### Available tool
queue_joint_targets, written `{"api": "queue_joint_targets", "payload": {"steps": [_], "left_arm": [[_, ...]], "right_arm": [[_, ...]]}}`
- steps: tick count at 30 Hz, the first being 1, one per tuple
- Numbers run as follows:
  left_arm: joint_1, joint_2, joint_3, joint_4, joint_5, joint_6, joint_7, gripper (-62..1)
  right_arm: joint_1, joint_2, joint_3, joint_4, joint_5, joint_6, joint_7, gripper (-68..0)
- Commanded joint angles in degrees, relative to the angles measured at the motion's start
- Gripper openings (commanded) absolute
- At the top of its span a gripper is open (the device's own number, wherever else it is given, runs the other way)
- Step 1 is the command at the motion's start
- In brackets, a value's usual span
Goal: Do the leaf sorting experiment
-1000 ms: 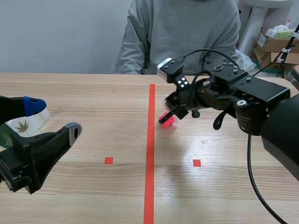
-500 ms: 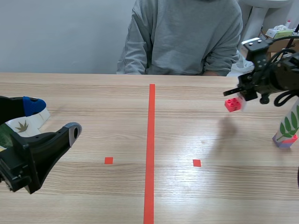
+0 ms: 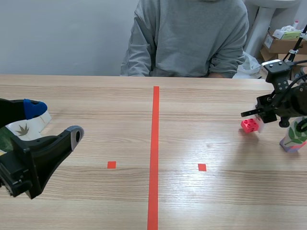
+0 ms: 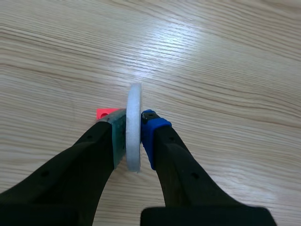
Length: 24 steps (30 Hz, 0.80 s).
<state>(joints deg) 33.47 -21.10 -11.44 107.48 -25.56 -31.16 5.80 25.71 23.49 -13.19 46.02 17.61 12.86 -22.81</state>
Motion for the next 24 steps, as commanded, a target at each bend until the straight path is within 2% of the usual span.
{"api": "queue_joint_targets", "payload": {"steps": [1,9,12,22,24], "left_arm": [[-0.04,0.42,-0.22,0.92,-0.76,0.13,-0.81,-2.4],[-0.17,0.42,-0.22,0.92,-0.76,0.11,-0.81,-2.4],[-0.17,0.42,-0.22,0.92,-0.76,0.11,-0.81,-2.4],[-0.17,0.42,-0.22,0.92,-0.76,0.11,-0.81,-2.4],[-0.17,0.42,-0.22,0.92,-0.76,0.11,-0.79,-2.4]], "right_arm": [[1.4,0.63,0.13,1.18,0.48,-0.02,0.42,-66.0],[0.74,0.63,0.13,1.18,0.96,-0.02,0.22,-65.9],[0.76,0.61,0.13,1.18,0.96,-0.02,0.22,-62.5],[0.79,0.61,0.13,1.18,0.81,-0.02,0.37,-41.5],[0.79,0.61,0.13,1.18,0.39,-0.02,0.7,-34.6]]}}
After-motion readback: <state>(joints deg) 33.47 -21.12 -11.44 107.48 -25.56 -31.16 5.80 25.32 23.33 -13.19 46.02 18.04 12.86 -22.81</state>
